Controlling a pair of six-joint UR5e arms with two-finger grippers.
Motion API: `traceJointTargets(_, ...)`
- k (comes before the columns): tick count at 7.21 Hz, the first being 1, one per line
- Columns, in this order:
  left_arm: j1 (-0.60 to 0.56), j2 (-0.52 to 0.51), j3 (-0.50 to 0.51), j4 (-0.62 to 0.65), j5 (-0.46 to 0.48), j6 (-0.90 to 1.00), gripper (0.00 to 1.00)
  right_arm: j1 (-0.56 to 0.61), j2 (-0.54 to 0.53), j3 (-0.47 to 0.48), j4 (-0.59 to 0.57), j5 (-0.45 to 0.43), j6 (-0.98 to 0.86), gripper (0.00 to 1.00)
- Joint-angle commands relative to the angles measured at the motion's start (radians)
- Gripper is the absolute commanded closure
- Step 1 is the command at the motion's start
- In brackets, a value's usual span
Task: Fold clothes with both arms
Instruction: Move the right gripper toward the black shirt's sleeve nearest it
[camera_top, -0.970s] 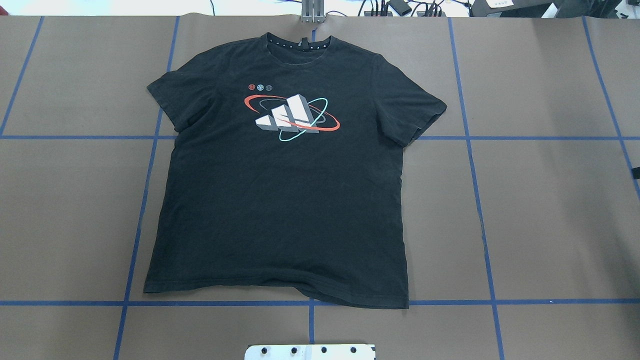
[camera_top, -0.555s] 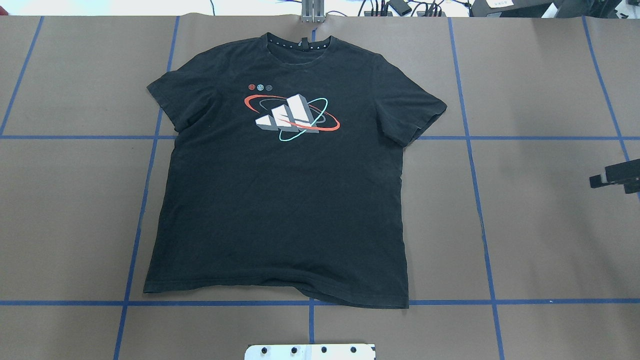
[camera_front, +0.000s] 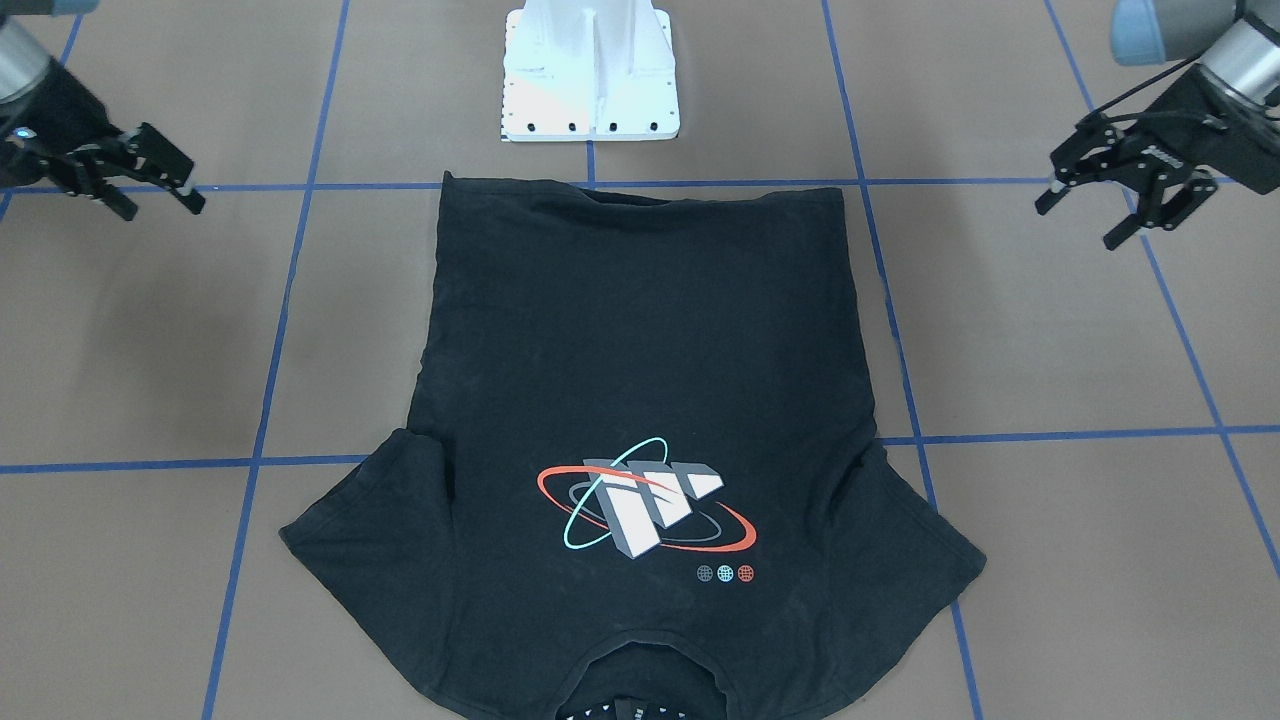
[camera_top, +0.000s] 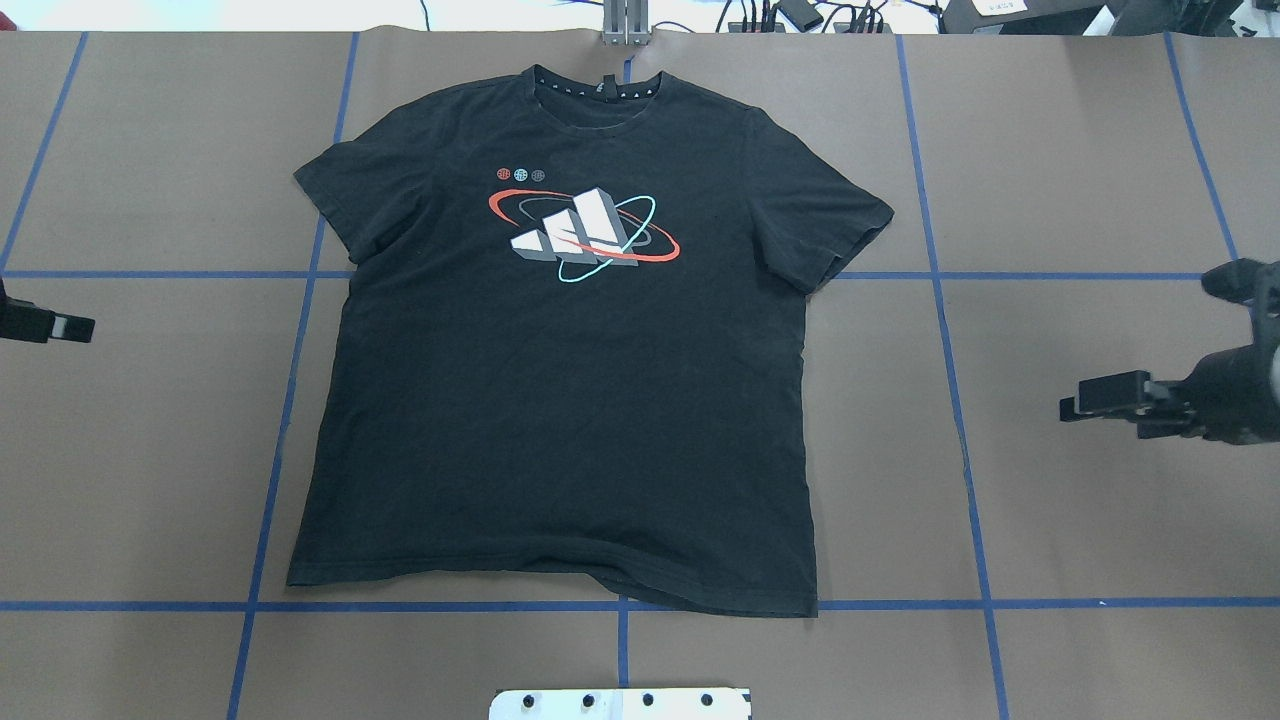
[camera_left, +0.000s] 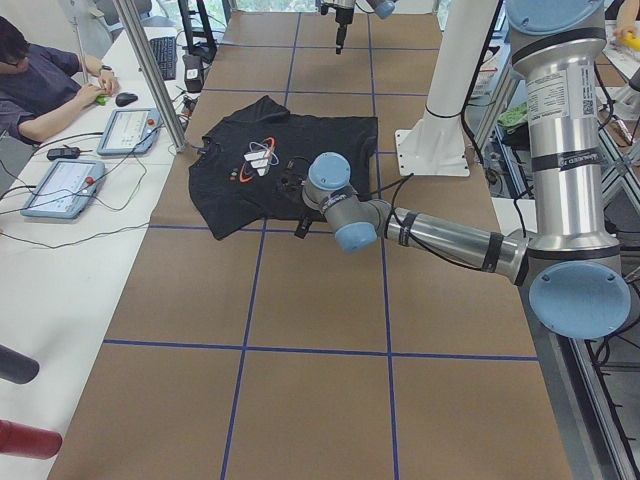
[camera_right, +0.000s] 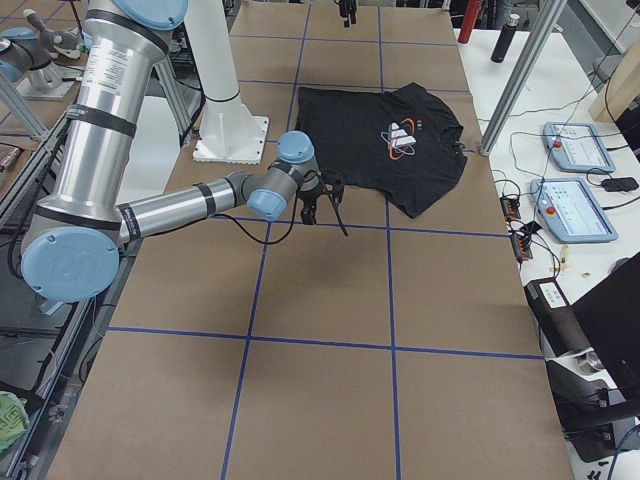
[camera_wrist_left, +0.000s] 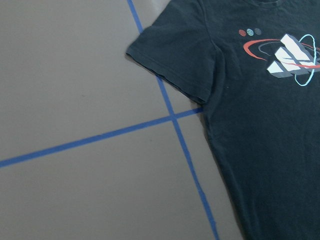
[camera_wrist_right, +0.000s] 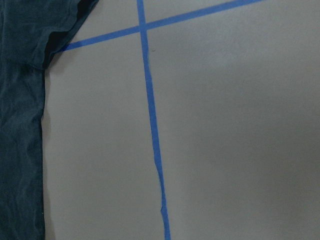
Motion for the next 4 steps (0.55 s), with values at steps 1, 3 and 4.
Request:
traceJointTargets(1,0.088,0.010,-0.003,-0.035,0.058,-0.100,0.00,-0.157,0.001,0.031,-0.003,-0.182,0.119,0.00)
traceJointTargets(3,0.109,0.010,-0.002,-0.051,0.105,-0.111,0.00,-0.166,0.053,-0.018,-0.006,-0.194,0.106,0.00)
traceJointTargets(4,0.109,0.010,-0.002,-0.051,0.105,-0.111,0.00,-0.128,0.138,-0.102,-0.006,-0.207,0.100,0.00)
